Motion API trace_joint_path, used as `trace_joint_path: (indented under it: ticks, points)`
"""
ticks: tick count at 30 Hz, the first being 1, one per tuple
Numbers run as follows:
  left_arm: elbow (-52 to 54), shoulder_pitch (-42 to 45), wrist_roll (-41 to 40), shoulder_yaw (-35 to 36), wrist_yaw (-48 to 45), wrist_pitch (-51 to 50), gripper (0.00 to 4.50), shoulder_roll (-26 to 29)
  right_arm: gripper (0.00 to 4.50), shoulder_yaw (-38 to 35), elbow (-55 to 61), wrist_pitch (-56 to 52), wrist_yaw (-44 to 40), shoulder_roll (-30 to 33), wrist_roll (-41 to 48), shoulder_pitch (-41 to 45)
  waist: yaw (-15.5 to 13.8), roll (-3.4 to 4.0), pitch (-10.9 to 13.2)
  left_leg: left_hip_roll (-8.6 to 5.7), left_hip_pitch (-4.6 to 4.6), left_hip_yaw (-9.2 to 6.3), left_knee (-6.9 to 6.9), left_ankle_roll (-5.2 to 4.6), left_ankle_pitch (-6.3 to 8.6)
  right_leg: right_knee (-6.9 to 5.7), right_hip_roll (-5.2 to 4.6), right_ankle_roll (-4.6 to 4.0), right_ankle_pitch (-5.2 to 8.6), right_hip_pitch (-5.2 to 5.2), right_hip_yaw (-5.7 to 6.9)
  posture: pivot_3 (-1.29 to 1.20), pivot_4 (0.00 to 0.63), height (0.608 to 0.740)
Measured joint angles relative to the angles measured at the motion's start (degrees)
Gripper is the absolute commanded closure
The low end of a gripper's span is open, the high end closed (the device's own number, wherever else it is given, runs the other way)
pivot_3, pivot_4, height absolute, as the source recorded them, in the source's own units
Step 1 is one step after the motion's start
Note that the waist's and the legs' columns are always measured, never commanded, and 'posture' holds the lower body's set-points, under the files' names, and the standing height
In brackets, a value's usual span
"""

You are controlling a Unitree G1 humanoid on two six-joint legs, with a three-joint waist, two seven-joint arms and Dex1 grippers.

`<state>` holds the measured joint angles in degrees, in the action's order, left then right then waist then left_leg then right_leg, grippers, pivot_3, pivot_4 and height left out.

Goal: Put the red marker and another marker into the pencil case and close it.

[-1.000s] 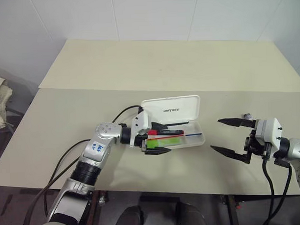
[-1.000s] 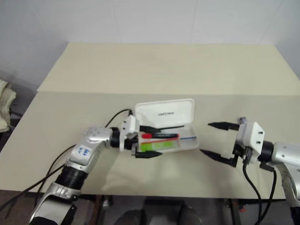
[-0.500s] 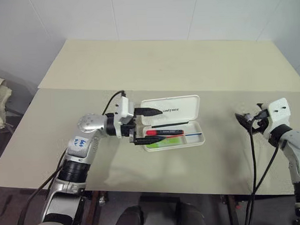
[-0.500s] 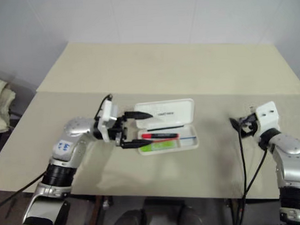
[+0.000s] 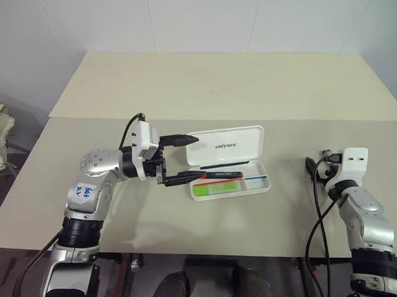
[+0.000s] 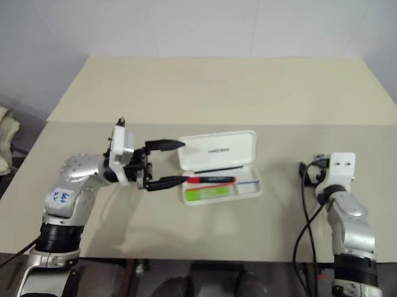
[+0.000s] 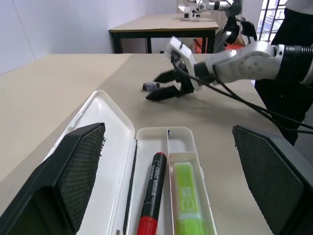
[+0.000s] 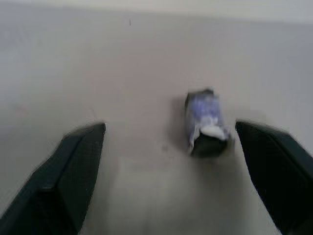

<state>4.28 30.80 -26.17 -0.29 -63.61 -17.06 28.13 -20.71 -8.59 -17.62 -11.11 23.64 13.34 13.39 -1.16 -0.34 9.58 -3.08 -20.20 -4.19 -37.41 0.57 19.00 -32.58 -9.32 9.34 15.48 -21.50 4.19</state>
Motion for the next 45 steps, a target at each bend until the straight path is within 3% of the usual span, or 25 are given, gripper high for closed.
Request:
trace_joint_path:
  ticks: [1,4,14,21,24,30,34,40,45]
  points:
    - [0.12,-0.02,-0.27,0.06,0.21,-0.16,0.02,0.04,0.00,-0.02,-0.75,0.71,0.19,-0.20,0.10,0.22,-0.01,-0.03,-0.02,0.00,0.00,0.00,-0.02,0.00,0.00,0.00,0.00,0.00,0.00,0.01,-0.01,0.00,0.150,0.740]
    - [0.75,-0.02,-0.63,0.25,0.51,-0.60,0.00,0.13,0.62,-0.30,-3.42,2.47,0.55,-1.18,0.92,1.45,0.02,-0.15,-0.09,0.00,0.02,0.03,-0.11,-0.01,0.00,-0.02,0.00,0.00,0.00,0.06,-0.06,0.00,0.150,0.740]
    - [2.04,-0.02,-0.74,0.27,1.49,-0.98,0.00,0.35,4.11,-0.33,-10.24,5.31,0.55,-1.36,2.45,5.16,-0.11,-0.41,-0.24,-0.07,0.04,-0.02,-0.30,-0.08,-0.04,-0.07,0.01,-0.03,-0.07,0.15,-0.31,0.00,0.150,0.740]
    - [1.98,0.07,-0.74,0.27,1.48,-0.76,0.00,0.35,4.17,-0.02,-13.76,7.66,0.54,-1.34,2.13,6.99,0.06,-0.58,-0.35,-0.07,0.05,-0.02,-0.31,-0.08,-0.05,-0.06,0.01,-0.03,-0.09,0.14,-0.42,0.00,0.150,0.740]
    - [1.95,0.08,-0.74,0.27,1.26,-0.36,0.00,0.45,4.17,0.67,-14.59,8.51,-3.09,-0.90,2.05,7.55,0.49,-0.56,-0.34,-0.04,0.06,-0.02,-0.31,-0.10,-0.05,-0.06,0.07,-0.03,-0.14,0.09,-0.51,0.00,0.150,0.740]
    - [1.91,-0.80,-0.76,0.35,-0.22,0.35,0.00,2.30,4.17,10.43,-11.35,10.46,-26.17,7.34,2.17,5.67,1.56,-0.27,-0.18,0.10,0.08,0.07,0.10,-0.09,-0.05,0.01,0.25,-0.04,-0.13,-0.14,-0.52,0.00,0.150,0.740]
    - [1.57,-4.64,-0.76,1.02,-2.03,0.99,0.00,4.64,4.17,11.85,-14.23,15.19,-39.28,13.73,1.97,7.28,1.48,-0.13,-0.08,0.16,0.03,0.12,0.20,-0.07,-0.03,0.18,0.30,-0.04,-0.13,-0.17,-0.47,0.00,0.150,0.740]
    - [1.62,-7.74,-0.76,2.06,-2.08,2.45,0.00,4.63,4.17,14.39,-14.77,22.56,-61.45,17.60,5.43,11.11,1.17,-0.11,-0.04,0.23,-0.04,0.12,0.15,-0.05,-0.01,0.46,0.34,-0.04,-0.13,-0.05,-0.40,0.00,0.150,0.740]
    - [2.52,-9.49,-0.77,2.00,-0.74,2.84,0.00,3.88,4.17,18.17,-14.59,23.51,-70.17,17.80,5.91,15.64,1.22,-0.11,-0.04,0.38,-0.02,0.11,0.02,0.01,0.01,0.46,0.46,-0.09,-0.17,-0.02,-0.40,0.00,0.150,0.740]
